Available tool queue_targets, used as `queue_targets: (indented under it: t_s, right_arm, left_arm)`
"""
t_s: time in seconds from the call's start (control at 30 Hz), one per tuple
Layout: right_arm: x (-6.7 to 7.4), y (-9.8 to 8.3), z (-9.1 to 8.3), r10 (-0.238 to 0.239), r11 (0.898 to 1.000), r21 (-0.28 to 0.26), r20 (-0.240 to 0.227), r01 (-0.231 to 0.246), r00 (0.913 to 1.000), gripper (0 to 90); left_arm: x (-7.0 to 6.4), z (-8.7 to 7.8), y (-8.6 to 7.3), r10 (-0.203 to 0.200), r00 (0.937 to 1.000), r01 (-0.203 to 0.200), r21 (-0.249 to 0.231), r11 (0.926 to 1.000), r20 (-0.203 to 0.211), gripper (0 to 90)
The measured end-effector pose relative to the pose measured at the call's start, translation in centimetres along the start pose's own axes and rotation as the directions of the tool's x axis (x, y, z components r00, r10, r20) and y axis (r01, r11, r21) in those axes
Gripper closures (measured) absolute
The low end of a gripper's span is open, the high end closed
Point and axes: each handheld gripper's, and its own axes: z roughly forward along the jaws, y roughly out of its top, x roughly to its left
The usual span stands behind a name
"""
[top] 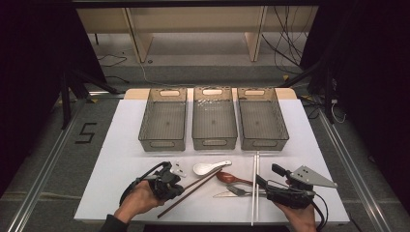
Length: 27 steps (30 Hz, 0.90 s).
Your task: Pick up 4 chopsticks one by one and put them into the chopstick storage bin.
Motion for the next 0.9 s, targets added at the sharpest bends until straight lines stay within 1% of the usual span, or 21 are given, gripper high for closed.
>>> queue_targets:
  t_s: [0.13,0.17,0.27,0.33,0.43,0.67,0.83,0.87,0.9]
  right_arm:
    - [0.0,0.0,0.0,0.003,1.0,0.001,0.001,-0.003,1.0,28.1]
    - [0.0,0.0,0.0,0.004,1.0,0.001,0.001,-0.004,1.0,28.0]
    - [0.0,0.0,0.0,0.005,1.0,0.0,0.001,-0.005,1.0,28.1]
    - [-0.1,0.0,0.0,0.003,1.0,0.001,0.004,-0.003,1.0,28.1]
    - [-0.1,-0.1,0.0,0.006,1.0,0.0,0.005,-0.006,1.0,28.1]
    - [-0.2,-0.1,0.0,0.012,1.0,-0.001,0.006,-0.012,0.9999,28.0]
    - [-0.2,-0.1,0.1,0.015,1.0,-0.002,0.008,-0.015,0.9999,28.0]
    - [-0.2,-0.1,0.1,0.016,1.0,-0.003,0.008,-0.016,0.9998,28.1]
    - [-0.2,-0.1,0.1,0.016,1.0,-0.003,0.008,-0.016,0.9998,28.0]
  left_arm:
    - [0.2,-0.8,0.1,-0.014,0.9999,0.013,-0.048,0.9987,-0.005,84.2]
    - [0.3,-0.9,0.1,-0.025,0.9997,0.025,-0.063,0.9977,-0.005,84.2]
    - [0.8,-1.2,0.0,-0.044,0.999,0.043,-0.096,0.9944,-0.006,84.2]
    - [1.0,-1.2,0.0,-0.063,0.998,0.062,-0.112,0.9918,-0.005,84.3]
    - [1.4,-1.5,-0.1,-0.076,0.9971,0.073,-0.128,0.989,-0.013,84.2]
    - [2.5,-2.6,0.2,-0.111,0.9936,0.106,-0.19,0.9761,-0.019,84.2]
    - [3.4,-3.6,0.6,-0.136,0.99,0.124,-0.235,0.9641,-0.037,84.2]
    - [3.6,-3.8,0.7,-0.137,0.9897,0.124,-0.24,0.9628,-0.04,84.3]
    - [3.8,-3.9,0.8,-0.144,0.9886,0.129,-0.25,0.9596,-0.045,84.3]
